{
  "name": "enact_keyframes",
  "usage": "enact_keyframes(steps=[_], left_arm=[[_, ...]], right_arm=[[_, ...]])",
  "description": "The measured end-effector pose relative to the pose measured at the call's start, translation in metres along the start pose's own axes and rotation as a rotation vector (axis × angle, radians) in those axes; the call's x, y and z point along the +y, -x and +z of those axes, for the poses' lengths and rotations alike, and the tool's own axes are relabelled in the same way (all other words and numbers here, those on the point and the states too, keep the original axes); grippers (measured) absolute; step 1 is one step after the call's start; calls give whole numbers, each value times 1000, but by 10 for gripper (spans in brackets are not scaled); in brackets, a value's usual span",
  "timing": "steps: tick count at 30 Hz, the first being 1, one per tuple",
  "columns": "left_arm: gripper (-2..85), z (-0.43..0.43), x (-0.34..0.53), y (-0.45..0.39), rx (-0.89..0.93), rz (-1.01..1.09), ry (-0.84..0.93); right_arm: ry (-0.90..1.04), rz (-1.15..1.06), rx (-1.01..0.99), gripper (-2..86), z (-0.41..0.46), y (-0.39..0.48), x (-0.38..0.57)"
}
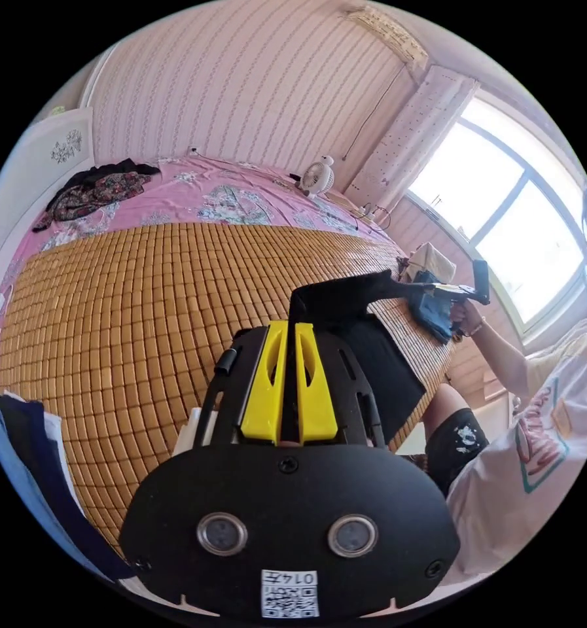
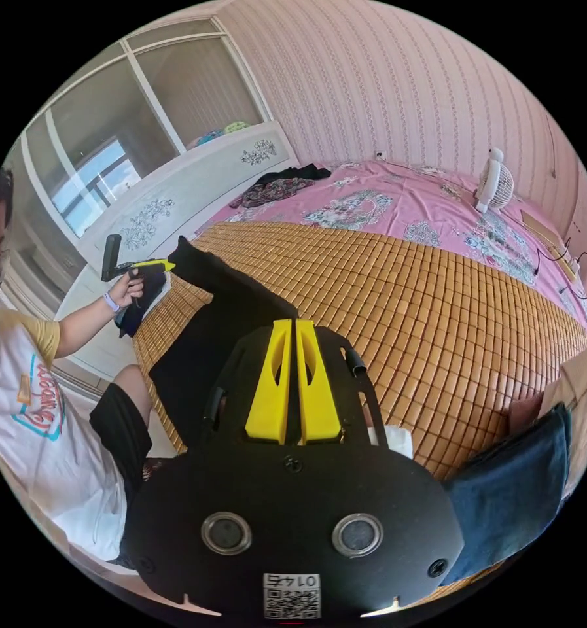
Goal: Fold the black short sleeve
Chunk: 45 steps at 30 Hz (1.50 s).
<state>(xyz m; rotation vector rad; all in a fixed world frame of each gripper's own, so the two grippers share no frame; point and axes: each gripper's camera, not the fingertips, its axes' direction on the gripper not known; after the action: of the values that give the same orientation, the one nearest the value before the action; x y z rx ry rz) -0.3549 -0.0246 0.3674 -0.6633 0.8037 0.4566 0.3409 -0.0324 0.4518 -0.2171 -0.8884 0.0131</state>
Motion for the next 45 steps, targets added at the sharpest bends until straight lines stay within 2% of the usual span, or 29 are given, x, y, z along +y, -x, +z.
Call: enact_keyframes(steps=[2, 3, 6, 10, 15, 19, 23, 27, 30, 34, 36, 39, 43, 45], left_arm=[[14, 2, 48, -1, -4, -67, 72], [12, 2, 78, -1, -65, -117, 110], [1, -1, 130, -1, -121, -224, 175], [-2, -3, 148, -14, -143, -246, 180], [29, 28, 148, -53, -135, -151, 200], [51, 58, 154, -90, -116, -62, 219], [73, 97, 162, -122, -218, 21, 280], [69, 129, 168, -126, -306, -1, 388], [55, 128, 171, -132, -301, 31, 400], [43, 110, 176, -147, -328, 61, 355], [43, 96, 179, -162, -328, 78, 308], [46, 97, 190, -170, -311, 73, 334], [47, 119, 213, -164, -306, 43, 415], [48, 120, 222, -161, -281, 21, 399]], right_arm=[[39, 4, -43, -4, -5, 22, 57], [57, 13, -33, -3, -4, 27, 71], [219, 121, -5, 2, 15, 39, 137], [227, 288, -23, 12, 19, 49, 186], [222, 267, 6, 34, 43, 84, 184], [252, 49, 98, 49, 77, 136, 169], [317, -138, 135, 69, 120, 180, 161], [391, -102, 160, 58, 153, 183, 161], [413, -84, 144, 24, 160, 180, 159], [351, -62, 55, 6, 142, 183, 154], [324, -77, 55, 3, 133, 191, 152], [338, -114, 100, 1, 131, 204, 152], [447, -108, 105, 2, 158, 207, 163], [507, -87, 102, 5, 176, 204, 171]])
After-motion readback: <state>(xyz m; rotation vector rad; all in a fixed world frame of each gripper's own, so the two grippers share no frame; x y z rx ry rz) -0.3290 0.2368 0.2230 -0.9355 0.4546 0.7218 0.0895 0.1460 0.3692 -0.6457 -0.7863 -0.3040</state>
